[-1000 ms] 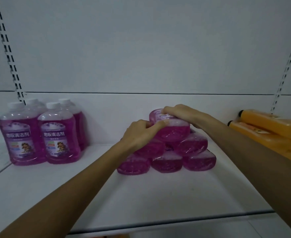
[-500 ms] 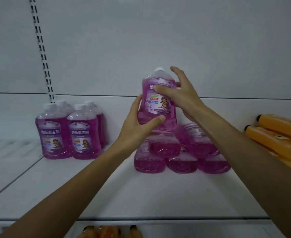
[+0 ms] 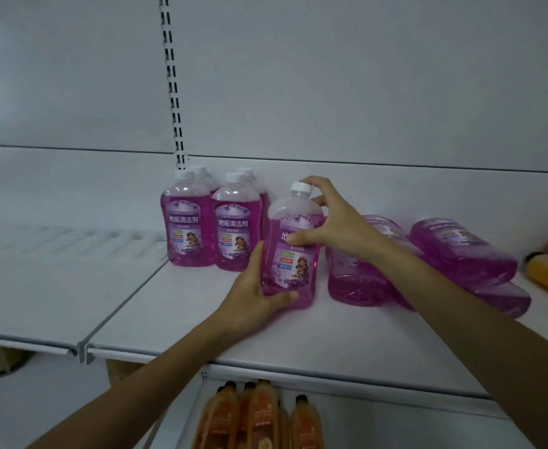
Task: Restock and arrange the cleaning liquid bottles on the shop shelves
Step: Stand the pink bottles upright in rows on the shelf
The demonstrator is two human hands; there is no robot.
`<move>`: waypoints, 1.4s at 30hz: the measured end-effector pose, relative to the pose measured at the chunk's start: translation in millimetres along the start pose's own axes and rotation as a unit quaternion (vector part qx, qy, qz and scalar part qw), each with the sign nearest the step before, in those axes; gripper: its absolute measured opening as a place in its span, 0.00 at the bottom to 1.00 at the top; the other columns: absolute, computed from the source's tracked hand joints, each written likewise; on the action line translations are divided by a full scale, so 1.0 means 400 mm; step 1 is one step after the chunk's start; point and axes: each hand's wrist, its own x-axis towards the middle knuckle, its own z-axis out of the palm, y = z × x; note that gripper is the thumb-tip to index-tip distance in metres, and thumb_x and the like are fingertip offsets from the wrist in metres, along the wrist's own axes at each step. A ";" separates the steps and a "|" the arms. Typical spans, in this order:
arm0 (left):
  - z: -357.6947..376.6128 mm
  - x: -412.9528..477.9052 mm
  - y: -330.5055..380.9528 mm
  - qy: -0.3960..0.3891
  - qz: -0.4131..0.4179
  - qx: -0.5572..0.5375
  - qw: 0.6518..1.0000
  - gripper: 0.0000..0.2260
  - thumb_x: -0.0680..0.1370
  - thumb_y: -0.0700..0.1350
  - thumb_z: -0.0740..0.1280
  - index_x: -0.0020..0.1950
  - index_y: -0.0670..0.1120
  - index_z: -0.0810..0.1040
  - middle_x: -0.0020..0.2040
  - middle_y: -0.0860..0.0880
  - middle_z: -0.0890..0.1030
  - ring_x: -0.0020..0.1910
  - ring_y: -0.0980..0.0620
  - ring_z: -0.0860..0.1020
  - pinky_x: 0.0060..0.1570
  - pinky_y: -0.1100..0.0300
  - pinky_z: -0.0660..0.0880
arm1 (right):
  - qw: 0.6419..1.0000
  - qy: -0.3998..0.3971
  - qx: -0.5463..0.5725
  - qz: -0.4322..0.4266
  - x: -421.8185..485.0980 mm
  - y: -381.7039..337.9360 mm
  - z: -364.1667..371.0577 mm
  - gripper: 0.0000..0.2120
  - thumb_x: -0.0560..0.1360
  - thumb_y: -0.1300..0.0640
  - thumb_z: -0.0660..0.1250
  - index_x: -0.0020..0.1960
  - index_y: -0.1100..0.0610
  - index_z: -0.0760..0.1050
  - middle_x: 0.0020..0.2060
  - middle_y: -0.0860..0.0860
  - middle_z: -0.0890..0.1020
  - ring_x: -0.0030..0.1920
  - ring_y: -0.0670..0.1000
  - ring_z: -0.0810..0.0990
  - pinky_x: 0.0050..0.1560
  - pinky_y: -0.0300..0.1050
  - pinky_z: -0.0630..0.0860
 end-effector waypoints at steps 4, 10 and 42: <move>-0.015 0.000 -0.008 0.018 0.042 0.116 0.992 0.39 0.68 0.48 0.76 0.72 0.54 0.57 0.59 0.58 0.75 0.56 0.61 0.75 0.58 0.66 0.72 | 0.999 -0.005 -0.047 -0.023 -0.010 -0.022 0.004 0.40 0.61 0.55 0.80 0.64 0.46 0.60 0.48 0.43 0.72 0.46 0.44 0.77 0.42 0.30 0.73; -0.048 0.009 -0.053 -0.012 0.065 0.324 0.944 0.33 0.72 0.55 0.70 0.71 0.48 0.60 0.64 0.51 0.73 0.62 0.50 0.72 0.63 0.53 0.70 | 0.985 0.014 -0.158 -0.064 -0.008 -0.034 0.043 0.42 0.61 0.55 0.81 0.66 0.48 0.59 0.54 0.48 0.70 0.54 0.51 0.73 0.49 0.40 0.74; -0.041 0.040 -0.019 -0.114 -0.005 0.516 0.849 0.22 0.78 0.59 0.56 0.57 0.42 0.75 0.59 0.44 0.75 0.57 0.45 0.72 0.59 0.51 0.69 | 0.976 0.070 -0.201 0.036 0.175 0.007 0.016 0.46 0.72 0.46 0.70 0.77 0.55 0.45 0.71 0.61 0.64 0.70 0.60 0.65 0.66 0.49 0.64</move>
